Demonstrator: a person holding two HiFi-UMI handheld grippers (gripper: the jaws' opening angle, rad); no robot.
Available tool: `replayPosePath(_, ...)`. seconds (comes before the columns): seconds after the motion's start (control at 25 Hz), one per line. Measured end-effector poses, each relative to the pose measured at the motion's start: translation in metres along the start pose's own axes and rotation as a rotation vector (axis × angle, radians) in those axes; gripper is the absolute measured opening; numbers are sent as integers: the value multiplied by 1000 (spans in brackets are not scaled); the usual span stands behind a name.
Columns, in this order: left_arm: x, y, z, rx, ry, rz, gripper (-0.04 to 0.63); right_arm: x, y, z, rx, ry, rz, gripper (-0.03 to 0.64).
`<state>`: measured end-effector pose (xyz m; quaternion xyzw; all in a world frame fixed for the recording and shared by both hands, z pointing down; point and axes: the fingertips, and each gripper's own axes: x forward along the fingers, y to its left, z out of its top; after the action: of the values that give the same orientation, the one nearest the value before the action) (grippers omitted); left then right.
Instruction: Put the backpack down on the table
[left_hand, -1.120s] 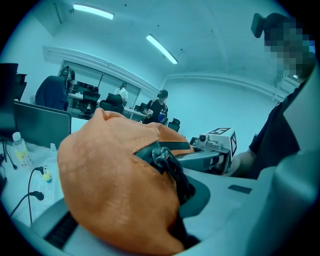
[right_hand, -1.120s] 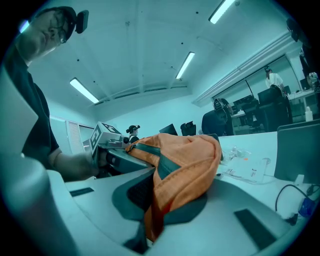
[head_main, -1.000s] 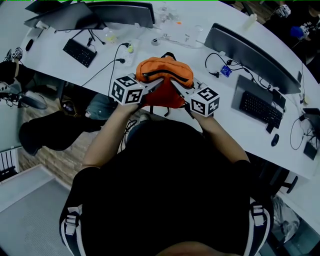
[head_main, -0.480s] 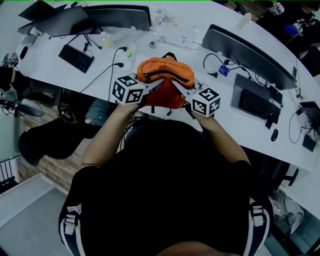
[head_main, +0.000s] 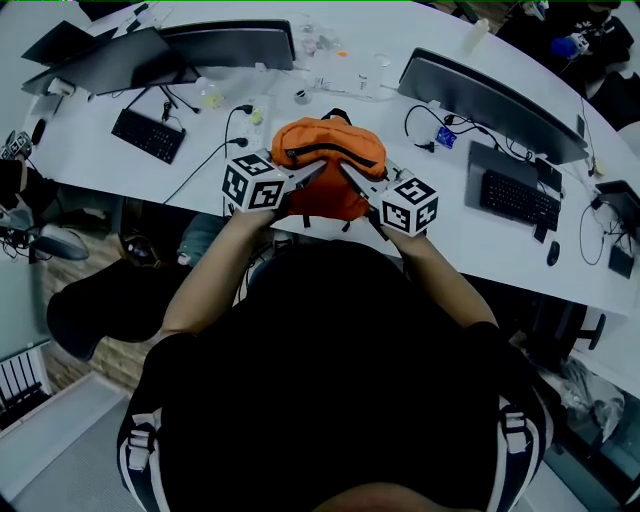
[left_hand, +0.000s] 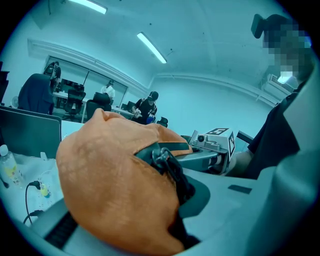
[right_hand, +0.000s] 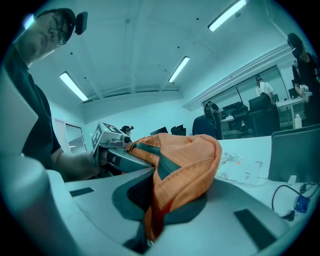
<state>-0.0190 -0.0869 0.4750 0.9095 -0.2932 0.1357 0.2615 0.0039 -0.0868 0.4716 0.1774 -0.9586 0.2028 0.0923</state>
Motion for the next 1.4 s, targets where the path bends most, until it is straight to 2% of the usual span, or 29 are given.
replayPosePath(0.48,-11,2,7,42,13,-97,44,4,7,9,17,-38,-99,32)
replayPosePath(1.08,-24,15,16,103,73,-213,43,20,12,20,43,-105,-209,32)
replayPosePath(1.4,-24,26,12,112,110,-292,43,28,8,16,65,-124,-270,32)
